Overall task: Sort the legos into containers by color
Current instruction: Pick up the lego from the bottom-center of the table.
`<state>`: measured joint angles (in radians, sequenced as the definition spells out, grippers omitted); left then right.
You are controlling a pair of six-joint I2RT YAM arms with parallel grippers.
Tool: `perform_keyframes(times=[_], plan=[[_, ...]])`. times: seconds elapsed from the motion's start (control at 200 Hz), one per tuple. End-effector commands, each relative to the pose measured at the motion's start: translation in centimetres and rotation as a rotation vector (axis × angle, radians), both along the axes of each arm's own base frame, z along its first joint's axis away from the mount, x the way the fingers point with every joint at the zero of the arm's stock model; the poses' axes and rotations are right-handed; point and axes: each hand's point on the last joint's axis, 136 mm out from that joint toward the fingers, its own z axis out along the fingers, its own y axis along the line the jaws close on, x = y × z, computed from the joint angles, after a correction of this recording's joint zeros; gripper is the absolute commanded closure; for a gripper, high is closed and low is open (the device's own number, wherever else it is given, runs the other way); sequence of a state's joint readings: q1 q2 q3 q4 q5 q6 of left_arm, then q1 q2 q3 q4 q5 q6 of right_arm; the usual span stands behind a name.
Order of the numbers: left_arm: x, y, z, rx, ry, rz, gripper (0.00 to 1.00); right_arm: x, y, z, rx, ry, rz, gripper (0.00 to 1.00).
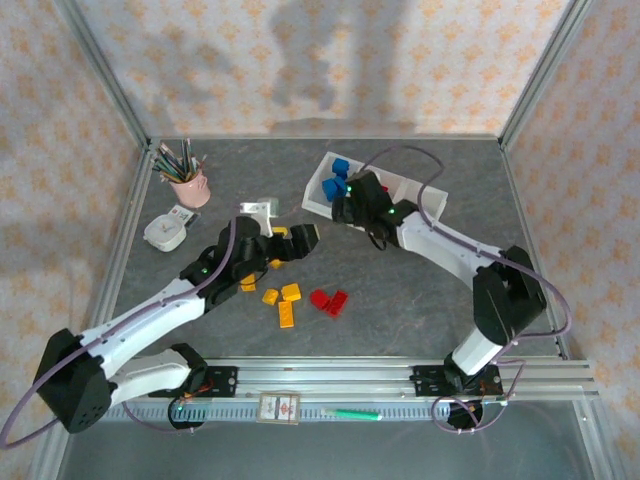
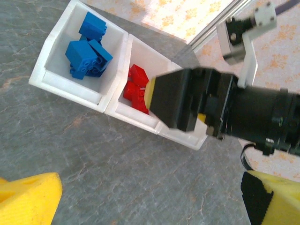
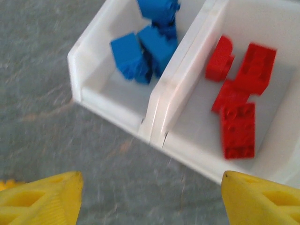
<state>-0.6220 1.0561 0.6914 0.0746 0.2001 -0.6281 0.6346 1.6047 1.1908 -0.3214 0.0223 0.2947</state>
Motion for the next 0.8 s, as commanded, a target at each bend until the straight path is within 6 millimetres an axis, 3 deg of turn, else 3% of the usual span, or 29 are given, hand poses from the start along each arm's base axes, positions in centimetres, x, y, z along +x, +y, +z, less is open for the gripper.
perform_keyframes(times=[0.0, 0.19, 0.46, 0.636, 0.796], plan=[[-1.4, 1.6, -1.3, 0.038, 0.030, 0.032, 0.01, -2.9, 0.4, 0.1, 0.023, 0.029, 0.032, 0.23], [-3.3, 3.5, -1.8, 0.036, 0.061, 0.062, 0.01, -8.0, 2.9, -1.0, -0.003, 0.065, 0.156, 0.21], [-5.6, 6.5, -3.0, 0.089, 0.102, 0.126, 0.01, -14.3, 6.5, -4.6, -0.080, 0.137, 0.397, 0.16], [-6.4, 7.2, -4.2, 0.087, 0.135, 0.144, 0.01, -16.7, 8.1, -6.7, -0.132, 0.173, 0.528, 0.16], [-6.9, 7.3, -5.3, 0.066, 0.162, 0.147, 0.01, -17.6, 8.2, -8.7, -0.192, 0.215, 0.576, 0.21]])
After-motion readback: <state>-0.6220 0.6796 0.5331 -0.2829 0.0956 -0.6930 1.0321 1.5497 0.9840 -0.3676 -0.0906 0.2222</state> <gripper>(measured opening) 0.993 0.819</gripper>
